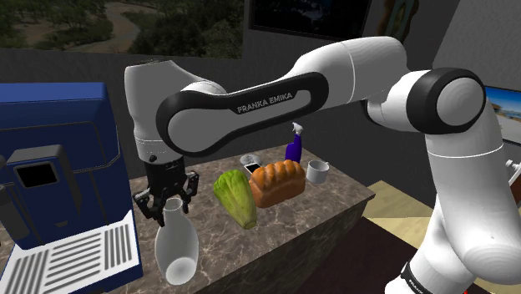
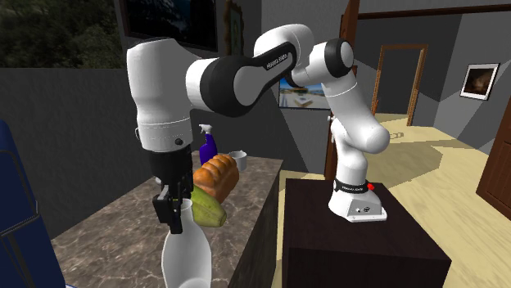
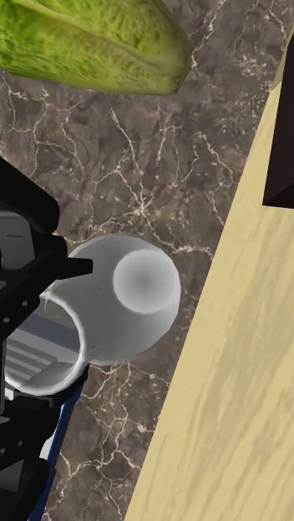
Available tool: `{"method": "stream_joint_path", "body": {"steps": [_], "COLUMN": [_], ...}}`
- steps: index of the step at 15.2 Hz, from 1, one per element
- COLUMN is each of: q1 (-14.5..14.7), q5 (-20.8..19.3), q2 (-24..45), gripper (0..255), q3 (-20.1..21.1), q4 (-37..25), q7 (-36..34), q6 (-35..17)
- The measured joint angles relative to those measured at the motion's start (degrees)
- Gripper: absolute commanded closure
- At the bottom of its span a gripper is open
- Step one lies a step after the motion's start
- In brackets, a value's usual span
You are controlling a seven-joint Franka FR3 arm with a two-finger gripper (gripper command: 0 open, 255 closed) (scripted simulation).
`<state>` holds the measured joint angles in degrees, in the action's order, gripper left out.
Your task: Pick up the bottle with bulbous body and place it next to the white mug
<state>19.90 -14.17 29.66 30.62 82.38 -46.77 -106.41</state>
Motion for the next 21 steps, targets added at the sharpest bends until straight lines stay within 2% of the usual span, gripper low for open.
{"method": "stream_joint_path", "body": {"steps": [7,14,21], "q1": [-0.04,0.24,1.24], "q5": [0.08,0.66,0.66], "q2": [-0.14,-1.05,-0.63], "gripper": [255,255,255], "q3": [0.04,0.38,0.48], "q4": [-0.08,-3.86,-10.18], "q7": [0.06,0.47,0.85], "q6": [0.25,4.80,10.58]}}
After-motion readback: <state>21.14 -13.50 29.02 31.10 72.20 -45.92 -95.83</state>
